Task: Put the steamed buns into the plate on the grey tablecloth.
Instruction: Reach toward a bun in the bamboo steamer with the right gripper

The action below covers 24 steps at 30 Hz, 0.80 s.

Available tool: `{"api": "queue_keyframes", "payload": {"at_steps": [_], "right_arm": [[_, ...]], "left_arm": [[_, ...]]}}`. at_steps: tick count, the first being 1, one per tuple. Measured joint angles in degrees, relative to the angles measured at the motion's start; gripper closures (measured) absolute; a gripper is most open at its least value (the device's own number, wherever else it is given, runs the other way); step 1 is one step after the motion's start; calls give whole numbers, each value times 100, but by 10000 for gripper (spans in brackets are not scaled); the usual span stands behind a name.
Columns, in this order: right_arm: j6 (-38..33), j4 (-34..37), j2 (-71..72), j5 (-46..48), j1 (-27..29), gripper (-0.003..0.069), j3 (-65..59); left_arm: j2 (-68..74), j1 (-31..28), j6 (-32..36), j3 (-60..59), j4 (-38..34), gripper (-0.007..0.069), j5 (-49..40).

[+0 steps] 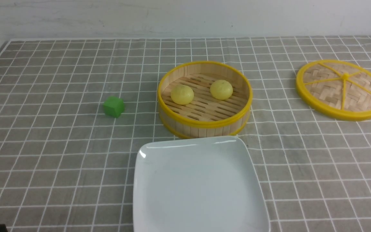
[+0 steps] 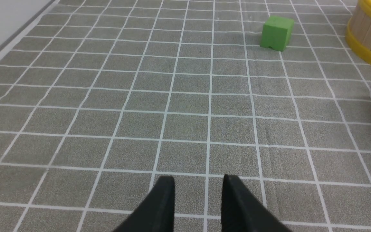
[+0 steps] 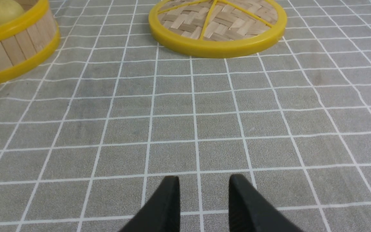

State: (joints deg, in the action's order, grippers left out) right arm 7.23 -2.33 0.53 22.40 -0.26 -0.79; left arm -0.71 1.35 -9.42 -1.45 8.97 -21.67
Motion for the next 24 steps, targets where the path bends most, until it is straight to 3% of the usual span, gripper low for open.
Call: {"api": "queue_keyframes", "payload": {"at_steps": [15,18,21,24], "right_arm": [[94,0,0,-69,0,420,0],[710,605,0,-242,0,420,-27],[1896,2198,0,-462,0,420,-61],[2523,3076,0,-516,0,420,-61]], "left_arm": [[0,0,0,0,2,384,0],[0,0,0,0,2,384,0],[0,0,0,0,2,384,0],[0,0,0,0,2,384,0]]}}
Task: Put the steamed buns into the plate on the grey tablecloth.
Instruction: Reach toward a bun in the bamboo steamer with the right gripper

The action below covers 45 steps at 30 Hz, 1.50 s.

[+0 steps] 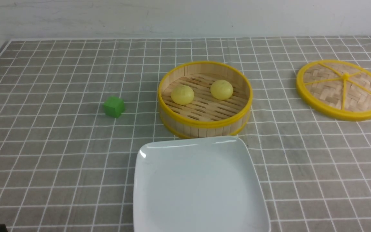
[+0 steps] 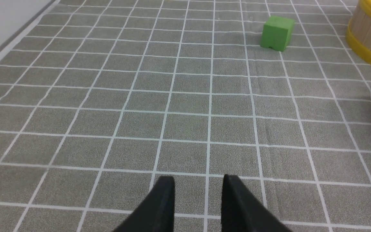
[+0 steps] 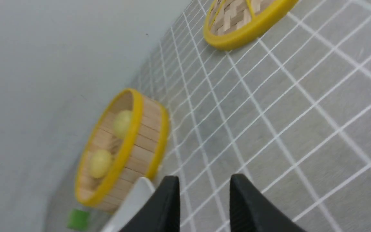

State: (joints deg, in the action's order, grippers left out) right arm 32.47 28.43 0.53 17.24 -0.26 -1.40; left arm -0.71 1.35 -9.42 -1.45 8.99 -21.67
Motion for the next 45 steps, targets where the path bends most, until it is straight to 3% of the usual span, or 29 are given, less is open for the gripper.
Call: {"api": "queue_keyframes", "payload": {"at_steps": [5,9,15,17,22,25,27,32,38,45], "right_arm": [[121,479,0,-190,0,420,0],[-290,540,0,-359,0,461,154],[-2003,-87,-747,-274,0,652,1709],[-2429,-407,-1407,259,0,669,2239],[-2801,-952,-3824,2288,0,659,3376],[-3098,-851,-4812,2870,0,655,3758],[-3748,-477,-5809,3255,-135,648,4189],[-4429,15,-7109,3506,-727,610,5186],[-4422,-159,-7995,3521,-1341,540,6337],[-4284,-322,-8238,3597,-1485,496,7001]], "left_arm": [[0,0,0,0,0,384,0],[0,0,0,0,0,384,0],[0,0,0,0,0,384,0],[0,0,0,0,0,384,0],[0,0,0,0,0,384,0],[0,0,0,0,0,384,0],[0,0,0,0,0,384,0],[0,0,0,0,0,384,0],[0,0,0,0,0,384,0],[0,0,0,0,0,384,0]]}}
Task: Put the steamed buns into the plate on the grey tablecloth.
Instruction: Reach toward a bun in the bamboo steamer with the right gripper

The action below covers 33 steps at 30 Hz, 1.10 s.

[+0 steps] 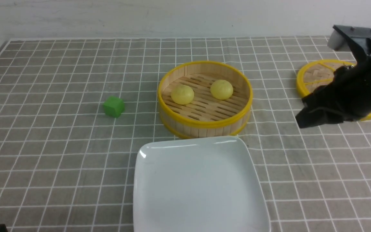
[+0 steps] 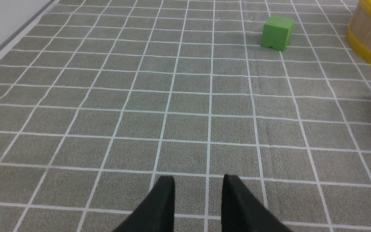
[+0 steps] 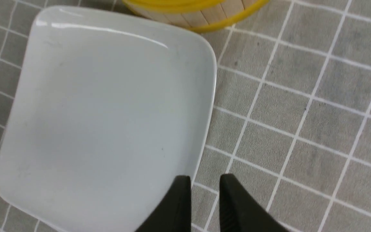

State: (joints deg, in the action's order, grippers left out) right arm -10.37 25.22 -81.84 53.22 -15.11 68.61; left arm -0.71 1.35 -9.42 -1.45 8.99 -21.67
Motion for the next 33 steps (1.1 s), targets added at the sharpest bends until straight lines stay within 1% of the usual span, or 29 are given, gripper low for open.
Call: {"api": "queue_keyframes", "payload": {"at_steps": [4,8,10,12,15,16,17,18,19,20,23,28,33], "right_arm": [[5,-22,-167,36,0,458,275],[5,-45,-669,91,-13,393,943],[29,-130,-992,174,-61,373,1383],[69,-321,-1429,308,-178,353,1883],[169,-688,-2113,521,-441,321,2645],[227,-882,-2394,598,-530,307,2973],[239,-914,-2439,615,-548,304,3026],[330,-1196,-2824,708,-694,285,3490],[331,-1225,-2866,717,-707,283,3539],[368,-1397,-3139,755,-792,273,3867],[406,-1623,-3732,696,-860,263,4465],[514,-1774,-4528,358,-862,260,5081],[518,-1834,-5042,-229,-862,260,5243]], "left_arm": [[0,0,0,0,0,384,0],[0,0,0,0,76,384,0],[0,0,-168,0,13,384,6],[0,0,-547,0,-268,384,49],[0,0,-1425,-16,-1098,384,243],[0,0,-1819,-17,-1457,384,351],[0,0,-1944,-17,-1569,384,419],[0,0,-2393,-17,-1995,384,599],[0,0,-2393,-17,-1995,384,599],[0,0,-2757,-17,-2278,384,768],[0,0,-3189,-17,-2560,384,997],[0,0,-3321,-17,-2648,384,1056],[0,0,-3335,-17,-2794,384,1075]]}}
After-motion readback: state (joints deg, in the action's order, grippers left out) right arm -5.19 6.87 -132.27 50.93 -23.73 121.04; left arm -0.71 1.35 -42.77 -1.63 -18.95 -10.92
